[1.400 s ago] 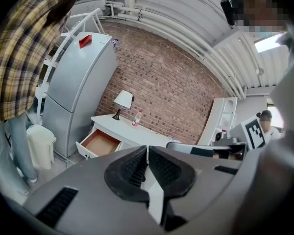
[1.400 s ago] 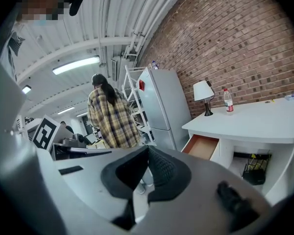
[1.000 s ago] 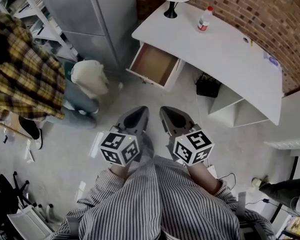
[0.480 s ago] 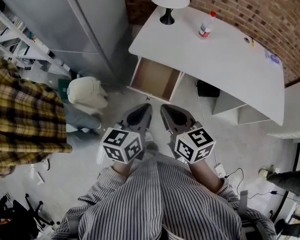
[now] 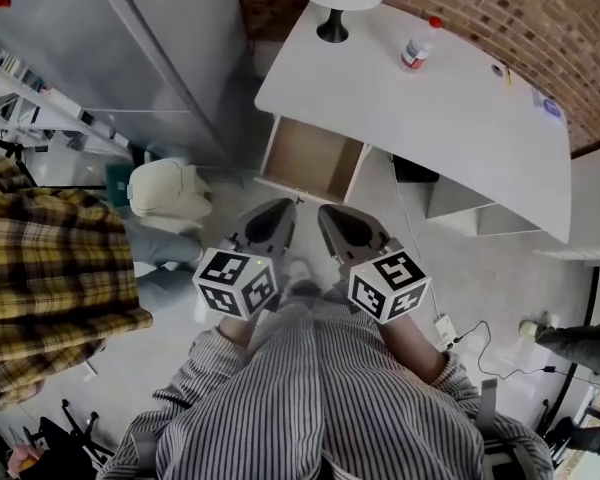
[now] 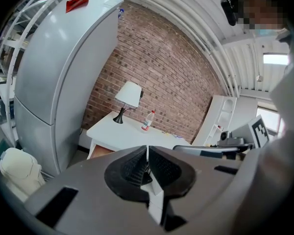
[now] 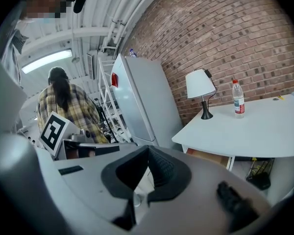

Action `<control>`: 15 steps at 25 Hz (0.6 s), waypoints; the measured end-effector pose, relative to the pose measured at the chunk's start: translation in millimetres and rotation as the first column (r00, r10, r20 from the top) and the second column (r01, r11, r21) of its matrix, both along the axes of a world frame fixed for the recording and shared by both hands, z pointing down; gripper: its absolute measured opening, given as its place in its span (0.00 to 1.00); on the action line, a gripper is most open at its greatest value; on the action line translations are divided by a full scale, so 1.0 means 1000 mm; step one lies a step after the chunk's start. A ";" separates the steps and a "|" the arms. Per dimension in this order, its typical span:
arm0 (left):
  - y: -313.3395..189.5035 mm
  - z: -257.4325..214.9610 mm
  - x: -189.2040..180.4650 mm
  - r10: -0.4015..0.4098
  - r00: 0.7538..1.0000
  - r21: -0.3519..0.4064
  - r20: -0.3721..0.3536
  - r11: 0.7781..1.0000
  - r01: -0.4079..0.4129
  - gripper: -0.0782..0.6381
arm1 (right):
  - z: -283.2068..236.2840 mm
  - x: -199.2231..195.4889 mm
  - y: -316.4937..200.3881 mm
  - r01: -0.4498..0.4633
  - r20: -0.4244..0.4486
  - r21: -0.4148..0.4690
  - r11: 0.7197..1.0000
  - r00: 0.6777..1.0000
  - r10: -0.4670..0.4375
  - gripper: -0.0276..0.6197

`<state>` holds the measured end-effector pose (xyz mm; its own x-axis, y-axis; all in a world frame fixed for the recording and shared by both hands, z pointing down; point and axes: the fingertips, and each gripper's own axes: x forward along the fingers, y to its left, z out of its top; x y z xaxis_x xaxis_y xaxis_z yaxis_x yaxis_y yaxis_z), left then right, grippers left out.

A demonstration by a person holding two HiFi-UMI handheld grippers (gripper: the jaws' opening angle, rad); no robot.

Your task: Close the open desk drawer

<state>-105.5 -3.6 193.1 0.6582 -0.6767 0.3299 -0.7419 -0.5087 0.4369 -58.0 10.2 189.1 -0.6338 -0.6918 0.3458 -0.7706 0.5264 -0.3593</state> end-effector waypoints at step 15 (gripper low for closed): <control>-0.023 0.007 -0.005 -0.063 0.998 0.007 -0.010 0.998 0.063 0.14 | 0.007 -0.001 -0.028 0.043 -0.004 0.007 0.999 0.999 -0.043 0.07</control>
